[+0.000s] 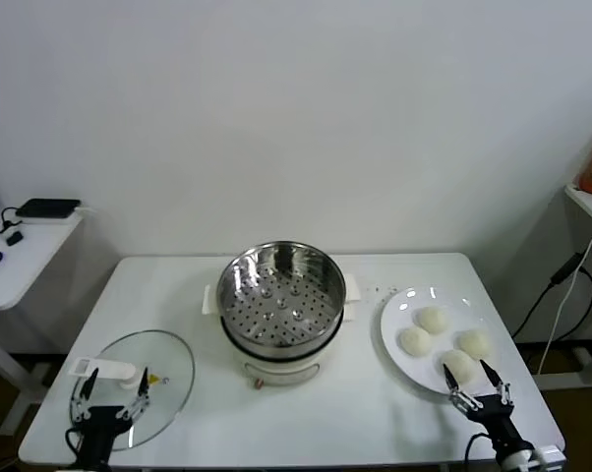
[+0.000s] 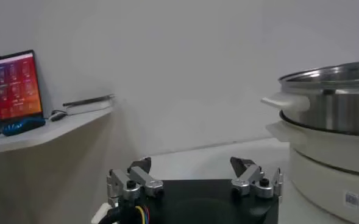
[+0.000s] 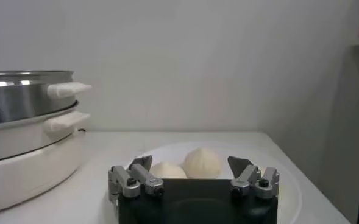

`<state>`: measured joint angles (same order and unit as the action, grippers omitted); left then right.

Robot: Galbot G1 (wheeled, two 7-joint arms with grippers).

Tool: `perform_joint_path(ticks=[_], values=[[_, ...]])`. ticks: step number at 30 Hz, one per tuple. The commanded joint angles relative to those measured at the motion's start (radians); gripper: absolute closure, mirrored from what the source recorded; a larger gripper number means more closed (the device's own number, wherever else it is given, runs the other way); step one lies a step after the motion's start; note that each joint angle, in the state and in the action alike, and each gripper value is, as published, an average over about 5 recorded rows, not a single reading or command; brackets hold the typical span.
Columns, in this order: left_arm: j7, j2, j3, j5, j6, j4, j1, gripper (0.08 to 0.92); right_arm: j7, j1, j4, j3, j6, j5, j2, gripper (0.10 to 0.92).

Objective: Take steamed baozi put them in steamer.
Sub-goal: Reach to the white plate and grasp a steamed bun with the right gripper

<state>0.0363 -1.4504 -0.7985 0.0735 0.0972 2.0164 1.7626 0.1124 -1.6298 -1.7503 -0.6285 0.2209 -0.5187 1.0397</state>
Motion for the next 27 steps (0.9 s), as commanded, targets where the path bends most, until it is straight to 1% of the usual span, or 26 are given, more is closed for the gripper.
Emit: perform_joint_path(ticks=[1, 3, 9, 13, 16, 20, 24, 27], values=[[-0.001, 0.001, 0.000, -0.005, 0.000, 0.003, 0.001, 0.177, -0.007, 0.053, -0.047, -0.031, -0.054, 0.068, -0.040, 0.203], [0.005, 0.001, 0.000, -0.006, 0.002, 0.009, -0.001, 0.177, -0.005, 0.088, -0.066, -0.038, -0.113, 0.097, -0.075, 0.203], [0.044, -0.019, -0.005, -0.020, 0.022, 0.025, -0.020, 0.177, 0.039, 0.301, -0.098, 0.027, -0.401, 0.131, -0.245, 0.203], [0.054, -0.047, -0.001, -0.027, 0.029, 0.032, -0.033, 0.177, 0.163, 0.444, -0.082, 0.137, -0.560, 0.152, -0.388, 0.203], [0.053, -0.060, 0.004, -0.027, 0.028, 0.032, -0.037, 0.177, 0.276, 0.571, -0.039, 0.237, -0.636, 0.173, -0.483, 0.203], [0.048, -0.067, 0.007, -0.026, 0.039, 0.028, -0.035, 0.177, 0.401, 0.795, 0.025, 0.433, -0.675, 0.177, -0.576, 0.203], [0.042, -0.082, 0.018, -0.027, 0.048, 0.035, -0.030, 0.177, 0.545, 1.059, 0.106, 0.679, -0.656, 0.180, -0.639, 0.203], [0.040, -0.098, 0.032, -0.036, 0.054, 0.038, -0.029, 0.177, 0.660, 1.266, 0.171, 0.882, -0.614, 0.181, -0.662, 0.203]])
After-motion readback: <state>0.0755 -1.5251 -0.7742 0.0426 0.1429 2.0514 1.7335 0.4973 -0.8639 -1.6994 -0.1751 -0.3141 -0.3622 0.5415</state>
